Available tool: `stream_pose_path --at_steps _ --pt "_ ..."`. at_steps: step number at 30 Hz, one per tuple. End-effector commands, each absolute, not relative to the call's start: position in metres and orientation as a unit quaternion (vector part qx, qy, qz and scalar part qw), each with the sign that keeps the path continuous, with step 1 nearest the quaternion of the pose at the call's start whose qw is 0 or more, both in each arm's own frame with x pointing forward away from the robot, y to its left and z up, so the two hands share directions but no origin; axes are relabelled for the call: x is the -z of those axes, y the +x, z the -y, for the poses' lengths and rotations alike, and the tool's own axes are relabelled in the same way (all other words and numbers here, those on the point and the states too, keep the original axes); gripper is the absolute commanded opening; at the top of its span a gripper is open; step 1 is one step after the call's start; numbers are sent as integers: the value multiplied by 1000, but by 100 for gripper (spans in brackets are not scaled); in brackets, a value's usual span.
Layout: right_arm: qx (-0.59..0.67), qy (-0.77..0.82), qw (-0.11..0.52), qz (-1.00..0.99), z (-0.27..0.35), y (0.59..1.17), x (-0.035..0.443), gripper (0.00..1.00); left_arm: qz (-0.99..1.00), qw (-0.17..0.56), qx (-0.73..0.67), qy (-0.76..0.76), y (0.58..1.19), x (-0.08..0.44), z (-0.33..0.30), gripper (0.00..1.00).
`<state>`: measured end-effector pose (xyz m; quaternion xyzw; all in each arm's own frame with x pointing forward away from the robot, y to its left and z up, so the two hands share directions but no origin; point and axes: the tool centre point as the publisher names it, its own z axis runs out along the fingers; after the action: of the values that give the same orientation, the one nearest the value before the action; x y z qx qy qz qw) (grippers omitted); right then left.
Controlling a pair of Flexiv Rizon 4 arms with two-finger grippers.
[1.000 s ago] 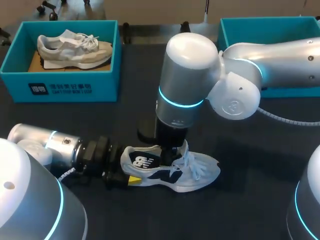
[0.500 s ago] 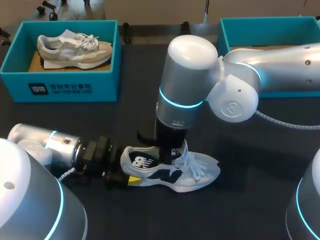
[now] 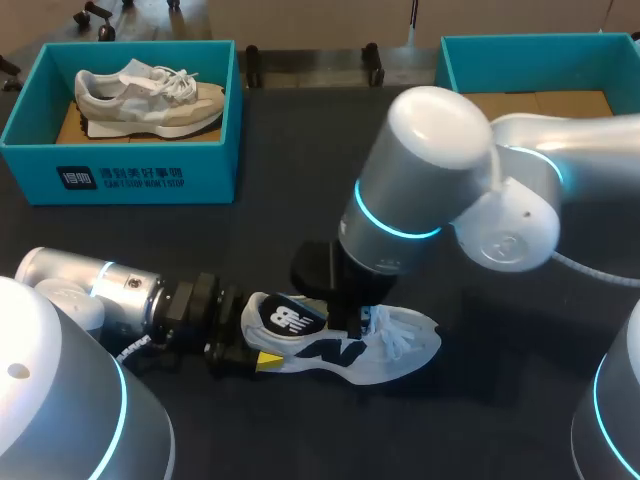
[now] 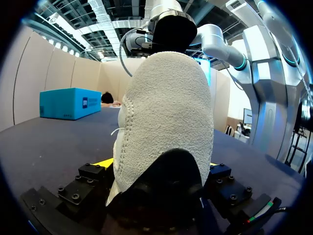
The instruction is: Take the shoe out of the shoebox, open the shoe tongue, remove and reinsert the insole, then place the shoe into the shoebox
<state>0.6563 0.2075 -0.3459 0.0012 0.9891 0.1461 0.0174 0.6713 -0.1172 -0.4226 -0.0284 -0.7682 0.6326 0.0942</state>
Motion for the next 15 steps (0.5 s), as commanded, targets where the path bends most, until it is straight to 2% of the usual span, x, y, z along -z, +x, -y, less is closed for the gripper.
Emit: stream_pose_path --at_steps 1,15 --pt "-171 -10 27 -985 -197 654 337 0 768 93 -633 -28 671 425 117 0" --pt "-187 -71 28 -979 -215 667 330 0 768 93 -633 -28 671 425 117 0"
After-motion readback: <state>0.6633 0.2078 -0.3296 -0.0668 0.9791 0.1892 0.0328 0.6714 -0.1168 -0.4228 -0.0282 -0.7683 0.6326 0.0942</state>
